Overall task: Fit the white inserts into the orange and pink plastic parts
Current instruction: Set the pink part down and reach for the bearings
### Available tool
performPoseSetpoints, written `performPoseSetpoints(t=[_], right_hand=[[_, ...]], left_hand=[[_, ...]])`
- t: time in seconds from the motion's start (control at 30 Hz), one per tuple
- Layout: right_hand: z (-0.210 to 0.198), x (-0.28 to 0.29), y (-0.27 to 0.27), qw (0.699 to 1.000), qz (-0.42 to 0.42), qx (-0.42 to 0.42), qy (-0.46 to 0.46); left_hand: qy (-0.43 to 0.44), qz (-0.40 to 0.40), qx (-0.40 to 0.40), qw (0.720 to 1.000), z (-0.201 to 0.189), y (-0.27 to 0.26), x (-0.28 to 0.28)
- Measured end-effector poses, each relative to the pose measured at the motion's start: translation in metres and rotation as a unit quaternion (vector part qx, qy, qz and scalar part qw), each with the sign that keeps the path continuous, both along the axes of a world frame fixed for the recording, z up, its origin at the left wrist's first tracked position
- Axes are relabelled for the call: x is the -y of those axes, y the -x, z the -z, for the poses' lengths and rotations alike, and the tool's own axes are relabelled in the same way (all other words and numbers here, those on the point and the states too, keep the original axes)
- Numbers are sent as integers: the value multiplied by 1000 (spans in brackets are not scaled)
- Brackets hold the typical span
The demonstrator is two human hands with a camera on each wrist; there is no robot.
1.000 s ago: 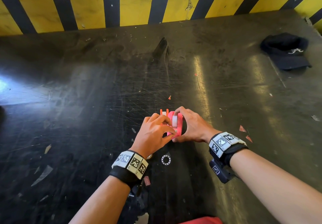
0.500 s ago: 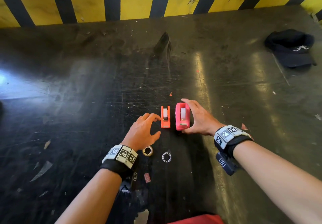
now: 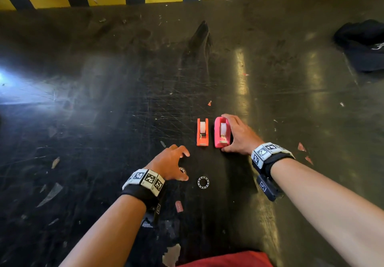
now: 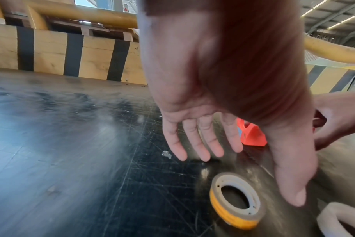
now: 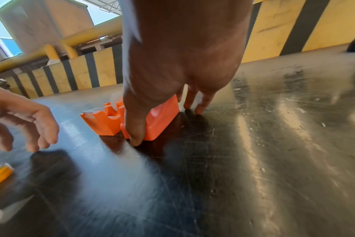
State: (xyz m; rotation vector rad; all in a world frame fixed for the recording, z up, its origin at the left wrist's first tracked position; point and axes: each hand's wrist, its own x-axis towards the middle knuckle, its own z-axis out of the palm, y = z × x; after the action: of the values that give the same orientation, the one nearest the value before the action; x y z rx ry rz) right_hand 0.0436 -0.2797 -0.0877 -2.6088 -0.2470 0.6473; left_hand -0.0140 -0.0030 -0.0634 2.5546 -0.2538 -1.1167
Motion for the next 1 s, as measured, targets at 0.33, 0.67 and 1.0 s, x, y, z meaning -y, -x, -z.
performPoseSetpoints(t=[0.33,0.67,1.0], right_hand=[[-20,-43,61,956,-262,124,-49],[-10,-72,82,949,-312,-50,-4],[-41,-125,-9,954,-265,129,54]], left_hand=[[-34,52,28,998,6,17,-1],[-3,-6,44,999,9,28,-13],[-9,-91,145,985,-11,-36,-47]])
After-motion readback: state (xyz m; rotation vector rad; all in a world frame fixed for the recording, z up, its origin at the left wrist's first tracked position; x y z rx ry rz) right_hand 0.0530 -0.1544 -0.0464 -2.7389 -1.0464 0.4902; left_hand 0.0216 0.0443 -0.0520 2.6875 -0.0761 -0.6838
